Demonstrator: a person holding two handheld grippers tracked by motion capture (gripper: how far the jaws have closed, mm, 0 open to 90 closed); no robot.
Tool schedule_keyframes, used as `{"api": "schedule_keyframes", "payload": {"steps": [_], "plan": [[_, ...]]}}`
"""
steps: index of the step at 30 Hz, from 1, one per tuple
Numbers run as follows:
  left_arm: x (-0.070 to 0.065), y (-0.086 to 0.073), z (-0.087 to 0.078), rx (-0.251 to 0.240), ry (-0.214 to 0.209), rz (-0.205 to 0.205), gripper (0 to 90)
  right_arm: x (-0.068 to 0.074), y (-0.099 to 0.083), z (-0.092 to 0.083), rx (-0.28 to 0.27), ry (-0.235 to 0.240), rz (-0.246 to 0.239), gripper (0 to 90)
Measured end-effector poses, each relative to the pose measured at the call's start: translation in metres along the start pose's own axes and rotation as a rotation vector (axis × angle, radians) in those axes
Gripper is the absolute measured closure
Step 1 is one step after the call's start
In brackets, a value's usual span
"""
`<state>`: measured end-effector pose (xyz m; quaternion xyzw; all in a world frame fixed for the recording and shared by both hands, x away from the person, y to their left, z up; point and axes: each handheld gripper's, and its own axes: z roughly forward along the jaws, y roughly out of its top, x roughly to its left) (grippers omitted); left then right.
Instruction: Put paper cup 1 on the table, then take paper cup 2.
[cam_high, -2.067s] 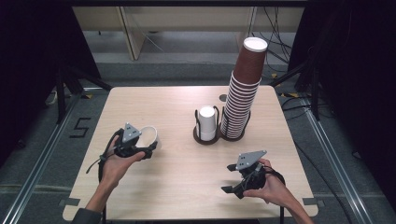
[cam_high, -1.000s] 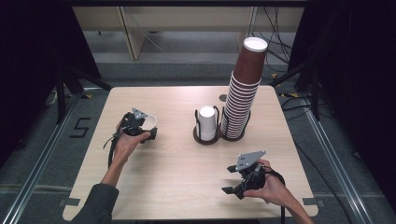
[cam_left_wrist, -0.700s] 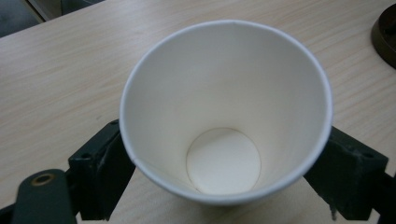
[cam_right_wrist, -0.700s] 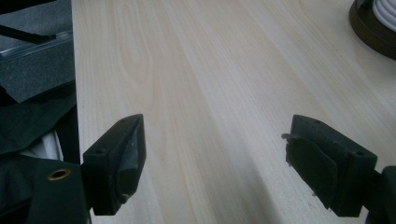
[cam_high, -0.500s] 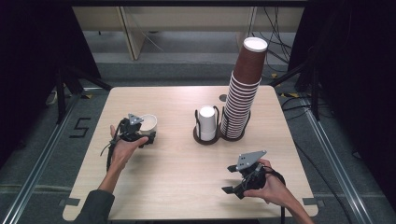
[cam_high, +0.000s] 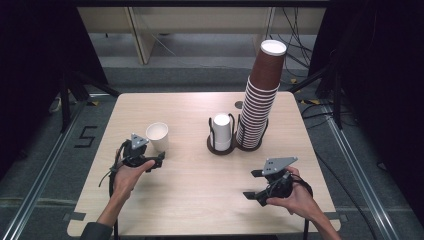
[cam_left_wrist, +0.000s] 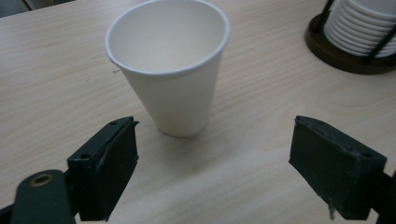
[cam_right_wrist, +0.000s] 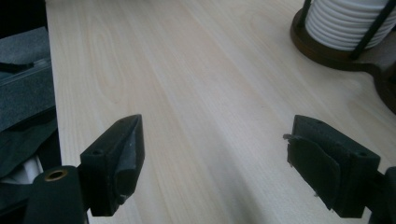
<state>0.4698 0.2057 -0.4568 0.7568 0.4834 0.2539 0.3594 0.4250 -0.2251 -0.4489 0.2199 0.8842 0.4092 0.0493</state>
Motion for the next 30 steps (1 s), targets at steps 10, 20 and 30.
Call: {"api": "schedule_keyframes", "payload": {"steps": [10,20,30], "plan": [[-0.038,-0.016,-0.028,-0.095,-0.101,0.0,14.8,-0.004,-0.001,-0.004,-0.022,-0.03,0.029,18.6],[-0.071,-0.041,-0.039,-0.111,-0.153,0.021,14.7,-0.007,-0.002,-0.007,-0.04,-0.048,0.063,16.4],[-0.092,-0.06,-0.047,-0.106,-0.192,0.061,14.7,-0.012,-0.001,-0.014,-0.063,-0.089,0.097,16.3]]}}
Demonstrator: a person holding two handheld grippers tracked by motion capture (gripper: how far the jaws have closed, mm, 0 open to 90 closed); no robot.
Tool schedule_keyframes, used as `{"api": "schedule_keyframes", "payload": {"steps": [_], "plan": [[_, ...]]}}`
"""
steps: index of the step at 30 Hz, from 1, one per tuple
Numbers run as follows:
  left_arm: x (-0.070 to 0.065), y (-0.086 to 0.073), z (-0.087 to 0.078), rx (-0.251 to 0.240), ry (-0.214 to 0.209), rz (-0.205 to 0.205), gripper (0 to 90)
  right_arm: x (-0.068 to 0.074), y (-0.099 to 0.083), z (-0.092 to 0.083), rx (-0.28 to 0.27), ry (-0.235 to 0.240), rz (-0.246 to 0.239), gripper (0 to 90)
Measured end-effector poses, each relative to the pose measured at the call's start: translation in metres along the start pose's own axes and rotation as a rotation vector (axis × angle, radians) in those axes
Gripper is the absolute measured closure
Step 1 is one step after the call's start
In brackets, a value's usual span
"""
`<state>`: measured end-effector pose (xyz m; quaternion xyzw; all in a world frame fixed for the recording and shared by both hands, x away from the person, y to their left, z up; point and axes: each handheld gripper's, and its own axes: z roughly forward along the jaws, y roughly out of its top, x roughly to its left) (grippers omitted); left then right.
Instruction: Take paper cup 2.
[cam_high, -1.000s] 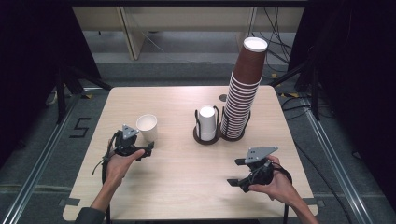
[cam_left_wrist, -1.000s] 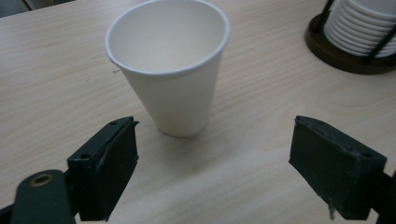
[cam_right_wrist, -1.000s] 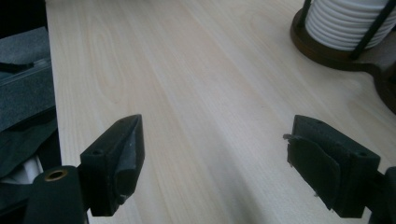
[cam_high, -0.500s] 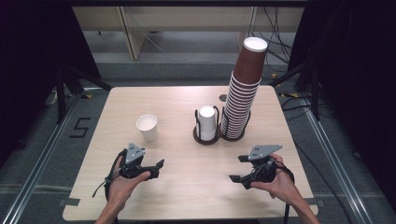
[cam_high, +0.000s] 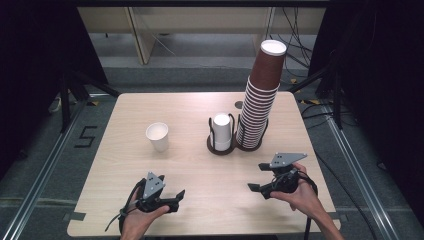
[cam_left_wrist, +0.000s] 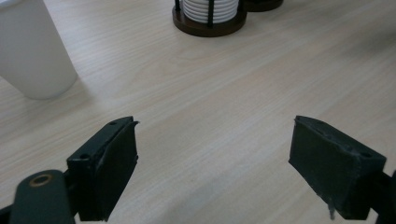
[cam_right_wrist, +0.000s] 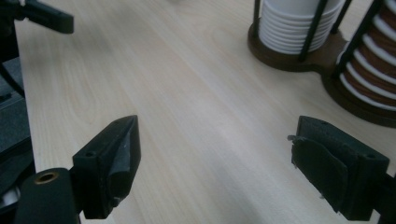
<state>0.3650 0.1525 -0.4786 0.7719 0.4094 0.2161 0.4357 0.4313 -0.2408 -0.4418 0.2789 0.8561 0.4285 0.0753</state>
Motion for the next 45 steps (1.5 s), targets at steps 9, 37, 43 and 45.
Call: {"api": "schedule_keyframes", "payload": {"steps": [9,37,43,45], "plan": [[-0.003,-0.013,-0.004,0.0,-0.001,-0.003,14.7,-0.014,0.025,-0.034,-0.115,-0.114,0.046,15.9],[-0.005,-0.022,0.001,0.05,-0.011,0.019,14.7,-0.07,0.151,-0.096,-0.304,-0.264,0.071,15.4],[-0.005,-0.024,0.003,0.071,-0.02,0.043,14.7,-0.076,0.173,-0.099,-0.312,-0.276,0.079,15.4],[-0.005,-0.024,0.003,0.086,-0.012,0.059,14.7,-0.077,0.182,-0.1,-0.315,-0.287,0.091,15.4]]}}
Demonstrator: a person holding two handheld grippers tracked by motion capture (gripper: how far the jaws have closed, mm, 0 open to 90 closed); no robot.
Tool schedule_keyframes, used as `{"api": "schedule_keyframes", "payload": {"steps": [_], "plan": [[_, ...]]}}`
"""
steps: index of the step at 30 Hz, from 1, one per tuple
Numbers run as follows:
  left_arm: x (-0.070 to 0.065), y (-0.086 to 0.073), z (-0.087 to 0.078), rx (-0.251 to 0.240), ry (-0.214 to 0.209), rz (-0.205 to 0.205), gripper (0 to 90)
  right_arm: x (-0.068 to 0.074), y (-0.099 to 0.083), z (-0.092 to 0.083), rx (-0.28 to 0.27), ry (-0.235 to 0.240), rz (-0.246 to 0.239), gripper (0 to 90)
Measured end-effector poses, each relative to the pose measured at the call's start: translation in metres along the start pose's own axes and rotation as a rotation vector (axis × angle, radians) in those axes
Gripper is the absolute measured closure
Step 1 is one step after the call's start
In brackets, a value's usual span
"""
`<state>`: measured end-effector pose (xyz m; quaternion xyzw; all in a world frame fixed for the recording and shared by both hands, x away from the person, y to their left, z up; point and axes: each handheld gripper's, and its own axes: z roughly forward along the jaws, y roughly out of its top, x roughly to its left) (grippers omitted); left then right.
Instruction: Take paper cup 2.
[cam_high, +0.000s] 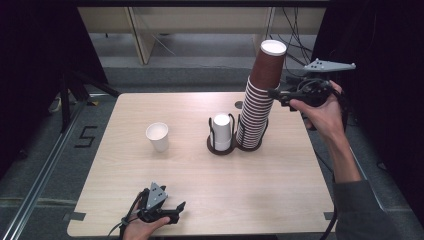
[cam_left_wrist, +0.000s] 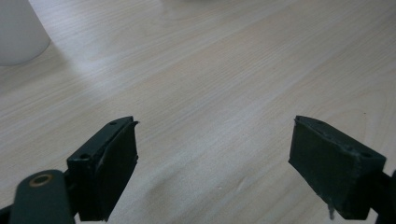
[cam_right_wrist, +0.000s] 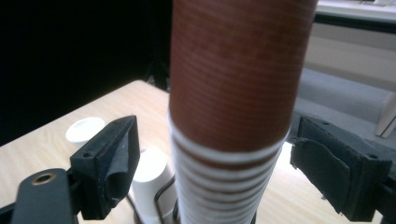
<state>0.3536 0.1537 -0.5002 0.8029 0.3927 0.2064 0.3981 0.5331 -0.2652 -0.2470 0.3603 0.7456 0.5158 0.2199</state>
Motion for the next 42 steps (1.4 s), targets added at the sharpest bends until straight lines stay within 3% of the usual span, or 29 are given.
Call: {"api": "schedule_keyframes", "payload": {"steps": [1,2,13,14,19,20,26,29,42], "plan": [[0.0,0.0,0.0,0.002,0.0,-0.004,14.7,-0.002,0.004,0.002,-0.004,-0.003,-0.016,15.4],[0.0,0.0,0.0,0.003,0.0,-0.003,14.7,-0.001,0.007,0.003,-0.002,-0.004,0.002,15.4],[-0.001,-0.001,0.002,-0.006,-0.013,-0.009,14.7,-0.007,0.034,0.022,-0.03,-0.028,-0.013,15.4],[-0.001,-0.001,0.002,-0.004,-0.014,-0.008,14.7,-0.006,0.036,0.023,-0.024,-0.021,0.008,15.4],[-0.001,-0.001,0.002,-0.005,-0.014,-0.007,14.7,-0.006,0.042,0.032,-0.02,-0.025,-0.004,15.0],[-0.002,-0.001,0.003,-0.016,-0.014,-0.02,14.7,-0.006,0.042,0.034,-0.017,-0.029,0.009,15.0],[-0.002,-0.002,0.003,-0.014,-0.016,-0.017,14.7,-0.008,0.045,0.043,-0.023,-0.021,0.026,15.8],[-0.002,-0.002,0.003,-0.015,-0.016,-0.017,14.7,-0.007,0.048,0.042,-0.016,-0.027,0.028,16.9],[-0.002,-0.002,0.003,0.01,-0.014,0.006,14.7,0.002,0.089,0.017,-0.109,-0.049,0.024,17.9]]}}
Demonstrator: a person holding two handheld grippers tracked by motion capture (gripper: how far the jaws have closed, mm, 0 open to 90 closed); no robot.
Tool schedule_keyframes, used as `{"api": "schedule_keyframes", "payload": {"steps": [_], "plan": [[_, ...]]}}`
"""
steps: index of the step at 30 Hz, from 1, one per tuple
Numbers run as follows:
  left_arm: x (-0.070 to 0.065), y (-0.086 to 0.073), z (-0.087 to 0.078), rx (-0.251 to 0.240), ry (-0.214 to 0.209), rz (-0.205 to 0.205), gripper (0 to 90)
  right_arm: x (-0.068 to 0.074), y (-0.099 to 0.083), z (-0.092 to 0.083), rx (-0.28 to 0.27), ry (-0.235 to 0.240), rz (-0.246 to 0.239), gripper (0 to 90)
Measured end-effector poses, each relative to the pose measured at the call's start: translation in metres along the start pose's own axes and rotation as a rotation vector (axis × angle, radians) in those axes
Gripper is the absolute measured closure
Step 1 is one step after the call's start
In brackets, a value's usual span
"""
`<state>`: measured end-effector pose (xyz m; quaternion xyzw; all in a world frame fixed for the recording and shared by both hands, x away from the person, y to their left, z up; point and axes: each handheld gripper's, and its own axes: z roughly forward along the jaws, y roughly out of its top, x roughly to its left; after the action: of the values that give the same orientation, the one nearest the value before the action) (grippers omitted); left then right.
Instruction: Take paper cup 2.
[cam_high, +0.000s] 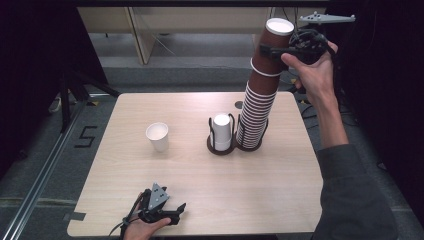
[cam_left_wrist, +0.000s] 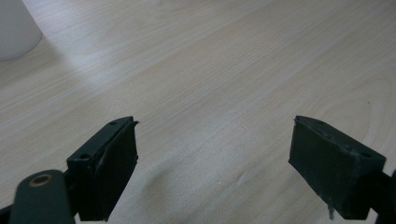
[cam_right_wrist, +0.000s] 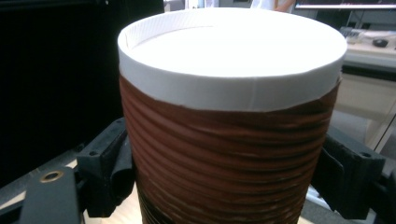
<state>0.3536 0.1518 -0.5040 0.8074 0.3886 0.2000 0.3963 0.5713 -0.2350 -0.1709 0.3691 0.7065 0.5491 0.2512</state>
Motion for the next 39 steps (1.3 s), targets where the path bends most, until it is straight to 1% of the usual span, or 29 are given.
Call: {"api": "schedule_keyframes", "payload": {"steps": [3,7,9,11,12,13,14,16,19,20,21,22,24,28,29,30,31,33,34,35,36,37,38,39], "plan": [[-0.001,0.0,0.0,-0.004,0.001,-0.004,14.7,0.001,0.008,-0.004,-0.025,-0.006,-0.002,17.9],[0.0,0.0,0.0,0.0,-0.001,0.002,14.8,0.003,0.016,-0.012,-0.058,-0.008,0.008,17.9],[0.0,0.0,0.0,0.008,-0.003,0.002,14.7,0.003,0.02,-0.017,-0.074,0.0,0.005,17.9],[0.0,0.0,0.0,0.003,0.0,0.002,14.7,0.003,0.023,-0.023,-0.084,0.002,0.007,17.9],[0.0,0.0,0.0,0.002,-0.002,0.005,14.7,0.003,0.024,-0.027,-0.09,-0.007,0.002,17.9],[0.0,0.0,0.0,0.0,-0.001,0.004,14.7,0.003,0.025,-0.031,-0.096,-0.007,0.011,17.9],[0.0,0.0,0.0,-0.003,-0.001,0.002,14.7,0.002,0.025,-0.034,-0.096,-0.014,0.001,17.9],[0.0,0.0,0.0,-0.001,-0.002,0.005,14.7,0.0,0.025,-0.043,-0.101,-0.012,0.005,17.9],[0.0,0.0,0.001,-0.002,-0.003,0.0,14.7,-0.003,0.023,-0.057,-0.093,-0.036,-0.005,18.0],[0.0,0.0,0.001,0.006,-0.002,0.002,14.7,-0.005,0.021,-0.061,-0.091,-0.043,-0.015,18.0],[0.0,0.0,0.001,0.004,-0.003,0.004,14.7,-0.006,0.019,-0.065,-0.089,-0.046,-0.008,18.0],[0.0,0.0,0.001,0.006,-0.003,0.008,14.7,-0.008,0.016,-0.07,-0.089,-0.053,-0.015,18.0],[0.0,0.0,0.001,0.003,0.001,0.003,14.8,-0.009,0.01,-0.078,-0.086,-0.057,-0.008,18.0],[0.0,0.001,0.001,0.005,-0.002,0.007,14.7,-0.012,-0.004,-0.09,-0.07,-0.069,-0.007,18.0],[0.0,0.0,0.001,-0.003,-0.002,0.003,14.7,-0.012,-0.009,-0.093,-0.059,-0.074,-0.013,18.0],[0.0,0.0,0.001,-0.001,0.002,0.001,14.7,-0.012,-0.013,-0.096,-0.053,-0.081,-0.009,18.0],[0.0,0.0,0.001,-0.003,0.001,-0.001,14.7,-0.012,-0.018,-0.098,-0.052,-0.08,-0.004,18.0],[0.0,0.0,0.001,-0.003,0.0,-0.001,14.7,-0.011,-0.029,-0.102,-0.041,-0.079,-0.014,18.0],[0.0,0.001,0.001,-0.013,0.006,-0.014,14.7,-0.01,-0.035,-0.104,-0.037,-0.076,-0.007,18.0],[-0.001,0.001,0.001,-0.018,0.007,-0.018,14.7,-0.01,-0.042,-0.106,-0.033,-0.077,-0.015,18.0],[0.001,0.001,0.001,-0.009,0.012,-0.006,14.7,-0.008,-0.049,-0.107,-0.03,-0.07,-0.003,18.0],[0.001,0.001,0.0,-0.009,0.008,-0.002,14.7,-0.007,-0.056,-0.108,-0.03,-0.064,0.002,18.0],[0.0,0.001,0.0,-0.015,0.011,-0.009,14.7,-0.005,-0.063,-0.109,-0.022,-0.06,-0.001,18.0],[0.001,0.002,0.0,-0.013,0.014,-0.003,14.7,-0.003,-0.07,-0.11,-0.018,-0.05,0.004,18.0]]}}
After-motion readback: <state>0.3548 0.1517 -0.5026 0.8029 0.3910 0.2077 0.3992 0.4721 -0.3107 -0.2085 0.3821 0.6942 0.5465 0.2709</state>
